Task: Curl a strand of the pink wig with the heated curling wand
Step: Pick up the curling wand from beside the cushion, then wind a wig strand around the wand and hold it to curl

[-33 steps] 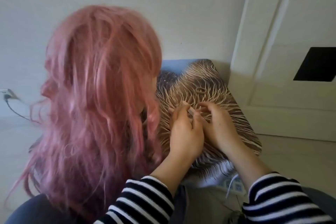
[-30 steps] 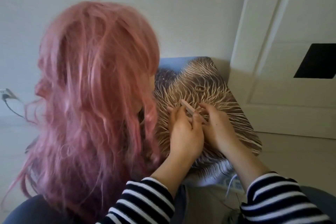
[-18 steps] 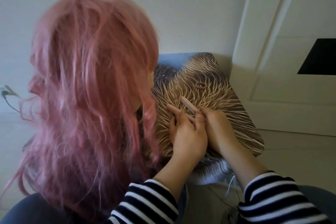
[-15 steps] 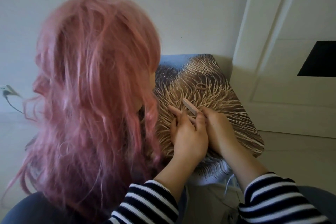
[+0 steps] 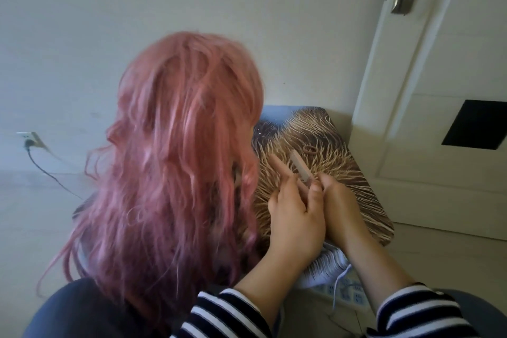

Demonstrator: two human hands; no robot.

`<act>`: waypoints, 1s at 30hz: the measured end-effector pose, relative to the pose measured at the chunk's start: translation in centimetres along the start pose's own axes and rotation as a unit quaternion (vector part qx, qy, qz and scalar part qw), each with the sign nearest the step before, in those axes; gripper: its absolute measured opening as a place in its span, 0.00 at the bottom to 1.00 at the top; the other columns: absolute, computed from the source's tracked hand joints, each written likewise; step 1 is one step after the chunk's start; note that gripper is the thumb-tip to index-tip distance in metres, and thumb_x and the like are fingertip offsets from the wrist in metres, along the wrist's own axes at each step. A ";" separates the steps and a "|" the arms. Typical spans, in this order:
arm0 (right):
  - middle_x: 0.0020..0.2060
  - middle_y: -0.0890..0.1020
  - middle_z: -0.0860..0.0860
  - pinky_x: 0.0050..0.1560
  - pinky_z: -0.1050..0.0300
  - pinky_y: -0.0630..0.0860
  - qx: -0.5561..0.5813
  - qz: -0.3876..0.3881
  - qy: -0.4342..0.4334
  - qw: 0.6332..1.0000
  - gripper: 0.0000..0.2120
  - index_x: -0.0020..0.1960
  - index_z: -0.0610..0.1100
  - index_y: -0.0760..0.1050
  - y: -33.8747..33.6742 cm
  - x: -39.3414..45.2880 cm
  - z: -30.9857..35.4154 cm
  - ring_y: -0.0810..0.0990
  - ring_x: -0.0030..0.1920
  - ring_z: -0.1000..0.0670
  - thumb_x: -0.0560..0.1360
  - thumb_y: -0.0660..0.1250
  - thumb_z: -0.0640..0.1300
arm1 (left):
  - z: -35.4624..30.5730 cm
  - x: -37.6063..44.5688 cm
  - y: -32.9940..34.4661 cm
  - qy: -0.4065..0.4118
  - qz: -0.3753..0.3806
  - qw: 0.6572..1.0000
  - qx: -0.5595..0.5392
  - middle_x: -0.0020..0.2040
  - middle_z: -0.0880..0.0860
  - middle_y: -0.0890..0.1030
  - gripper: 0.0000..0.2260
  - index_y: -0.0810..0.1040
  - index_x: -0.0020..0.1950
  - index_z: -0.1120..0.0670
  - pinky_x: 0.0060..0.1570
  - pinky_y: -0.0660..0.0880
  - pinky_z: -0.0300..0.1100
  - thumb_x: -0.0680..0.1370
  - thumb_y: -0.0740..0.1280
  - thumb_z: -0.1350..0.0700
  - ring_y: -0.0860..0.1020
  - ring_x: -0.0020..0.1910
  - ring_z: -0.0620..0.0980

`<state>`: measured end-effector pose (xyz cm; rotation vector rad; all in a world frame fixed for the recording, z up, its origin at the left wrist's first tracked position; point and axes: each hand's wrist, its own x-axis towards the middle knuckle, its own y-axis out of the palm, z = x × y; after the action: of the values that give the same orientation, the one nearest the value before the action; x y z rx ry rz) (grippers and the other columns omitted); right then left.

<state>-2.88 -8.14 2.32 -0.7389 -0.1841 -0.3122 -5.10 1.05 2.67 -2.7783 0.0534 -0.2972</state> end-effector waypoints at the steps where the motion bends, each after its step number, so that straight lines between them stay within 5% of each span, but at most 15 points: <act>1: 0.30 0.75 0.54 0.30 0.60 0.61 0.003 -0.009 -0.004 1.000 0.12 0.40 0.45 0.70 -0.2 -0.1 0.3 0.73 0.33 0.51 0.77 0.60 0.51 | -0.1 -0.2 -0.2 0.009 -0.002 1.000 0.005 0.67 0.50 0.72 0.19 0.68 0.67 0.52 0.67 0.59 0.44 0.79 0.56 0.47 0.63 0.69 0.52; 4: 0.30 0.77 0.53 0.29 0.66 0.63 0.036 -0.030 -0.018 0.999 0.09 0.40 0.44 0.72 -0.5 -0.6 1.4 0.74 0.32 0.51 0.75 0.62 0.48 | -0.6 -0.9 -1.5 0.061 -0.041 0.997 0.008 0.69 0.50 0.71 0.25 0.68 0.69 0.53 0.70 0.60 0.50 0.76 0.54 0.43 0.63 0.71 0.51; 8: 0.30 0.76 0.51 0.29 0.68 0.65 0.059 -0.051 -0.032 0.996 0.10 0.37 0.45 0.71 -0.5 -1.0 2.8 0.72 0.30 0.53 0.74 0.65 0.47 | -1.0 -1.5 -3.5 0.116 -0.171 0.978 -0.018 0.64 0.36 0.65 0.22 0.68 0.68 0.52 0.69 0.58 0.40 0.75 0.56 0.50 0.61 0.66 0.36; 11: 0.37 0.80 0.49 0.32 0.66 0.66 0.083 -0.067 -0.045 0.993 0.06 0.47 0.43 0.75 -0.6 -1.5 4.1 0.76 0.36 0.49 0.75 0.64 0.46 | -0.5 -1.6 -5.0 0.110 -0.224 0.968 -0.039 0.69 0.45 0.65 0.21 0.65 0.71 0.53 0.70 0.60 0.44 0.77 0.56 0.57 0.61 0.70 0.42; 14: 0.37 0.80 0.48 0.29 0.67 0.66 0.144 -0.068 -0.050 0.986 0.05 0.50 0.44 0.76 -1.1 -2.4 5.5 0.74 0.30 0.58 0.75 0.64 0.41 | 0.0 -1.6 -6.2 0.085 -0.223 0.970 -0.035 0.73 0.49 0.63 0.22 0.61 0.73 0.53 0.71 0.58 0.41 0.79 0.55 0.62 0.60 0.72 0.44; 19: 0.31 0.77 0.51 0.26 0.69 0.66 0.216 -0.064 -0.058 0.973 0.03 0.47 0.46 0.77 -1.4 -3.4 7.2 0.71 0.25 0.60 0.74 0.66 0.43 | 0.5 -0.8 -7.3 0.062 -0.217 0.974 0.007 0.74 0.49 0.63 0.22 0.60 0.73 0.53 0.67 0.53 0.32 0.79 0.56 0.60 0.59 0.72 0.43; 23: 0.37 0.80 0.50 0.34 0.62 0.70 0.256 -0.054 -0.021 0.965 0.16 0.58 0.44 0.76 -0.6 -3.5 7.3 0.75 0.32 0.58 0.73 0.67 0.51 | 0.9 -0.1 -7.9 0.033 -0.225 0.974 0.014 0.72 0.51 0.65 0.22 0.61 0.72 0.54 0.70 0.55 0.39 0.79 0.59 0.58 0.60 0.72 0.48; 30: 0.35 0.79 0.47 0.29 0.59 0.71 0.295 -0.002 -0.004 0.955 0.16 0.53 0.44 0.78 -0.2 -3.8 7.5 0.75 0.32 0.54 0.73 0.65 0.55 | 1.9 1.8 -8.6 -0.007 -0.224 0.971 0.078 0.69 0.57 0.67 0.29 0.60 0.72 0.57 0.67 0.58 0.45 0.74 0.67 0.55 0.64 0.68 0.56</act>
<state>-6.95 -2.32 6.83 -0.1463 -0.2705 -0.2387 -2.90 9.65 4.25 -2.6056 -0.5818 -0.3732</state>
